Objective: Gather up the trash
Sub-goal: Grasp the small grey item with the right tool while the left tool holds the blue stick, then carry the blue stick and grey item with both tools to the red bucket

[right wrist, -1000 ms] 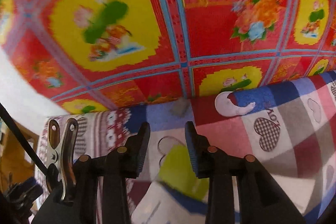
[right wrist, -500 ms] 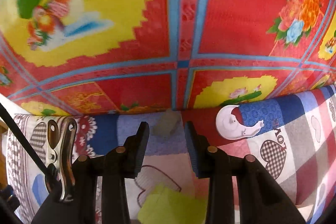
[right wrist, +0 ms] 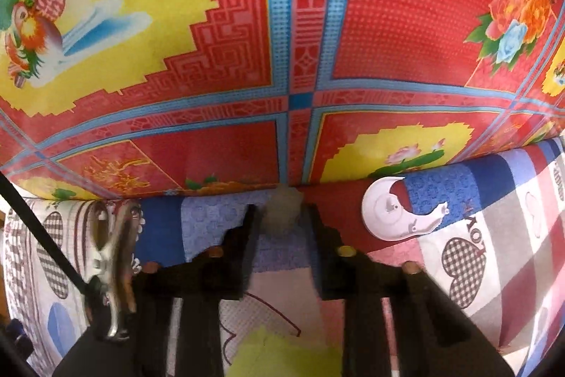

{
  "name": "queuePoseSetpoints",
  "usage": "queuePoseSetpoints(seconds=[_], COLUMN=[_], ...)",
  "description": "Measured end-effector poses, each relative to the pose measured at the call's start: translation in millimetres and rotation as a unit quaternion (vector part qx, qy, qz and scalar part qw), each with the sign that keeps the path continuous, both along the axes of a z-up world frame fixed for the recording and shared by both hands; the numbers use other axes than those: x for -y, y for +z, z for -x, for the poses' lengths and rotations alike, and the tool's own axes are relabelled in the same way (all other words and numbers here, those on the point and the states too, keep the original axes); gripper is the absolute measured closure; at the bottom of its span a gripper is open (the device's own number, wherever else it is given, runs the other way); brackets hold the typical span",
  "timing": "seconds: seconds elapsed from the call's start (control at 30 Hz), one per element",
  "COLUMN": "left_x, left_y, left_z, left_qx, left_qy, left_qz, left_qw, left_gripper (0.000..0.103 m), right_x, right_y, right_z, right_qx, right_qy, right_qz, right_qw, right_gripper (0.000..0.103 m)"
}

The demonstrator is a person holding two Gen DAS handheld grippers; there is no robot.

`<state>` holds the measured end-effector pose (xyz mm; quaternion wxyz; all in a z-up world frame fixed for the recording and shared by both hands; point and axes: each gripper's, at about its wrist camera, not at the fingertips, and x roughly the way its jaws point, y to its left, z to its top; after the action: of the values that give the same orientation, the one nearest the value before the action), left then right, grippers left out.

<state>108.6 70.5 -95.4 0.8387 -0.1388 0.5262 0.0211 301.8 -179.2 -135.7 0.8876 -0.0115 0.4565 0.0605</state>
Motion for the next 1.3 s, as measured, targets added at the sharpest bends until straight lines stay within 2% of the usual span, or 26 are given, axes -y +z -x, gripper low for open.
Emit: queuePoseSetpoints(seconds=[0.2, 0.47, 0.83, 1.03, 1.3], left_x=[1, 5, 19, 27, 40], left_y=[3, 10, 31, 44, 61], left_z=[5, 14, 33, 47, 76], left_qx=[0.002, 0.011, 0.030, 0.040, 0.056], left_qy=[0.000, -0.003, 0.000, 0.010, 0.025], left_qz=[-0.003, -0.005, -0.012, -0.022, -0.039], left_qw=[1.0000, 0.9999, 0.9995, 0.9989, 0.9973], left_gripper=[0.050, 0.050, 0.050, 0.050, 0.050], right_x=[-6, -11, -20, -6, -9], right_y=[5, 30, 52, 57, 64], right_z=[7, 38, 102, 140, 181], right_qx=[0.004, 0.027, 0.043, 0.042, 0.049], right_qy=[0.010, 0.030, 0.078, 0.104, 0.157], right_qz=[-0.013, -0.050, -0.103, -0.135, -0.141], right_qw=[1.000, 0.998, 0.991, 0.984, 0.976], right_gripper=[0.091, 0.091, 0.091, 0.091, 0.091])
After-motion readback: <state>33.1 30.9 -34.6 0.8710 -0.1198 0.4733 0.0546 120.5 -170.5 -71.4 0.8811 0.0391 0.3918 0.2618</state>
